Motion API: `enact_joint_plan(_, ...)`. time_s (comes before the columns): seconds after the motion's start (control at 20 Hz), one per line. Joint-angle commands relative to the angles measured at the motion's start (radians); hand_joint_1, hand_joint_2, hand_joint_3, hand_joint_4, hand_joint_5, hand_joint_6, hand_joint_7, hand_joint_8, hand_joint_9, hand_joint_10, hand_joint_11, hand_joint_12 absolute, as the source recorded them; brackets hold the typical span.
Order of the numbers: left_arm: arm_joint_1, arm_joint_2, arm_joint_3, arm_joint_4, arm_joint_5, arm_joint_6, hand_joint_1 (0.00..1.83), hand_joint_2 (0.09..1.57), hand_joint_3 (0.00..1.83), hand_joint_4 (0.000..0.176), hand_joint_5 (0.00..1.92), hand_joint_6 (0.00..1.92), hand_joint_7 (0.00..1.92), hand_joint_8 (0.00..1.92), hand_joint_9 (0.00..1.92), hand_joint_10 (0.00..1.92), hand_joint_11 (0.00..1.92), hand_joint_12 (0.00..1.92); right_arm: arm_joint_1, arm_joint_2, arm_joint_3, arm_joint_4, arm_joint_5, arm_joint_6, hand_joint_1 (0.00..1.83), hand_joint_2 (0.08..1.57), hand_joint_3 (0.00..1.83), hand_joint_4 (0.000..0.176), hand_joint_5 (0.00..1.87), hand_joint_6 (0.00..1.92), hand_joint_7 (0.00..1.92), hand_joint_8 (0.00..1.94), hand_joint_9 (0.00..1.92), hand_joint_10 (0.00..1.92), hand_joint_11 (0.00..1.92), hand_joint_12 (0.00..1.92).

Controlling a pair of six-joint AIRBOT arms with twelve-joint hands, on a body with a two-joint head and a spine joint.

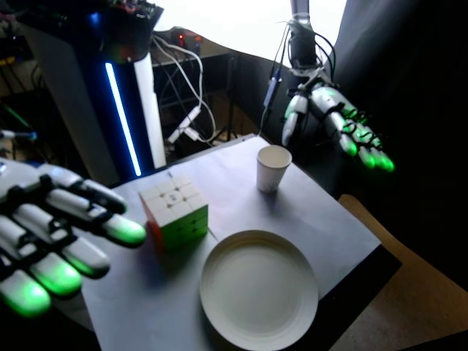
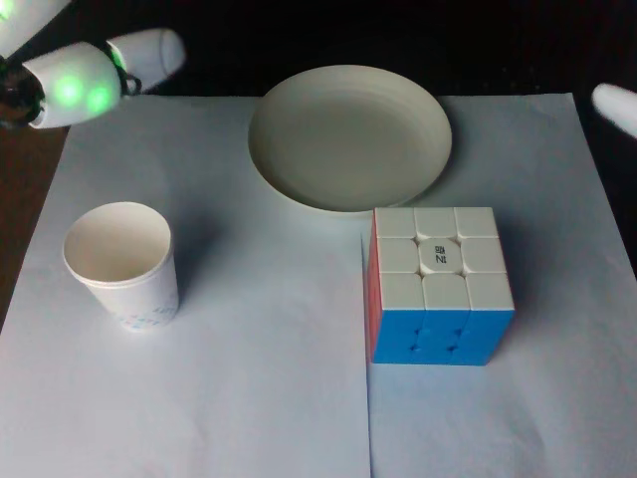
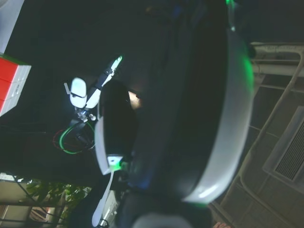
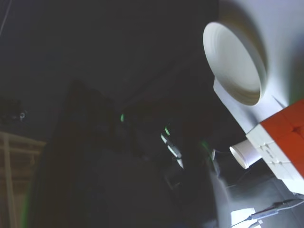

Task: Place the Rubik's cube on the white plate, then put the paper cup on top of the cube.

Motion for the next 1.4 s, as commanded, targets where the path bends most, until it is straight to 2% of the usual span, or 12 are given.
enact_joint_plan(0.0,-0.015,0.002,0.003,-0.01,-0.128,0.0,0.21,1.46,0.0,0.078,0.0,0.0,0.0,0.0,0.0,0.0,0.0,0.0,0.016,-0.002,0.003,-0.014,0.125,0.0,0.28,1.37,0.02,0.11,0.0,0.0,0.0,0.0,0.0,0.0,0.0,0.0)
enact_joint_plan(0.25,-0.011,0.009,-0.009,-0.009,-0.151,0.0,0.15,1.48,0.01,0.059,0.0,0.0,0.0,0.0,0.0,0.0,0.0,0.0,0.015,-0.007,0.001,-0.018,0.125,0.0,0.28,1.39,0.01,0.099,0.0,0.0,0.0,0.0,0.0,0.0,0.04,0.03)
enact_joint_plan(0.4,-0.004,0.021,-0.019,-0.013,-0.17,0.0,0.15,1.48,0.0,0.05,0.0,0.0,0.0,0.0,0.0,0.0,0.0,0.0,0.015,-0.003,-0.004,-0.03,0.126,0.013,0.27,1.38,0.0,0.09,0.0,0.0,0.0,0.0,0.0,0.0,0.0,0.69)
enact_joint_plan(0.55,-0.002,0.028,-0.02,-0.025,-0.173,0.0,0.13,1.5,0.01,0.034,0.0,0.0,0.0,0.0,0.0,0.0,0.0,0.0,0.013,0.016,0.001,-0.135,0.126,0.204,0.44,1.34,0.0,0.078,0.0,0.0,0.0,0.0,0.0,0.0,0.0,0.03)
enact_joint_plan(0.65,-0.001,0.03,-0.02,-0.029,-0.173,0.0,0.15,1.5,0.0,0.016,0.0,0.0,0.0,0.0,0.0,0.0,0.0,0.0,0.01,0.023,0.002,-0.187,0.13,0.288,0.48,1.34,0.0,0.032,0.0,0.0,0.0,0.0,0.0,0.0,0.0,0.0)
enact_joint_plan(0.8,-0.001,0.032,-0.019,-0.037,-0.173,0.0,0.16,1.5,0.0,0.041,0.0,0.0,0.0,0.0,0.0,0.0,0.0,0.0,-0.017,0.029,0.008,-0.283,0.164,0.472,0.4,1.22,0.0,0.062,0.0,0.0,0.0,0.0,0.03,0.01,0.0,0.31)
enact_joint_plan(0.9,0.002,0.032,-0.018,-0.044,-0.174,0.0,0.22,1.5,0.0,0.042,0.0,0.0,0.0,0.0,0.0,0.0,0.0,0.0,-0.031,0.014,0.009,-0.341,0.174,0.56,0.54,1.17,0.0,0.042,0.0,0.0,0.0,0.0,0.06,0.02,0.0,0.51)
enact_joint_plan(1.05,0.009,0.036,-0.019,-0.054,-0.174,0.0,0.25,1.49,0.0,0.038,0.0,0.0,0.0,0.0,0.0,0.0,0.0,0.0,-0.062,-0.015,0.01,-0.421,0.174,0.66,0.61,1.12,0.0,0.09,0.0,0.0,0.0,0.0,0.01,0.01,0.0,0.01)
enact_joint_plan(1.1,0.009,0.036,-0.019,-0.055,-0.173,0.0,0.25,1.49,0.0,0.038,0.0,0.0,0.0,0.0,0.0,0.0,0.0,0.0,-0.085,-0.022,0.01,-0.437,0.174,0.682,0.58,0.92,0.07,0.083,0.0,0.0,0.0,0.0,0.02,0.01,0.01,0.31)
enact_joint_plan(1.15,0.009,0.036,-0.018,-0.057,-0.171,0.0,0.25,1.48,0.0,0.042,0.0,0.0,0.0,0.0,0.0,0.0,0.0,0.0,-0.1,-0.036,0.011,-0.449,0.173,0.697,0.59,0.91,0.04,0.029,0.0,0.0,0.0,0.0,0.01,0.0,0.0,0.37)
enact_joint_plan(1.2,0.008,0.036,-0.018,-0.057,-0.17,0.0,0.26,1.49,0.0,0.04,0.0,0.0,0.0,0.0,0.0,0.0,0.0,0.0,-0.106,-0.048,0.014,-0.456,0.17,0.706,0.7,0.9,0.02,0.027,0.0,0.0,0.0,0.0,0.0,0.0,0.0,0.0)
enact_joint_plan(1.35,0.008,0.035,-0.017,-0.059,-0.162,0.0,0.28,1.48,0.0,0.036,0.01,0.0,0.0,0.0,0.0,0.0,0.0,0.0,-0.123,-0.121,0.057,-0.466,0.132,0.776,0.68,0.94,0.03,0.002,0.0,0.0,0.0,0.0,0.0,0.0,0.0,0.0)
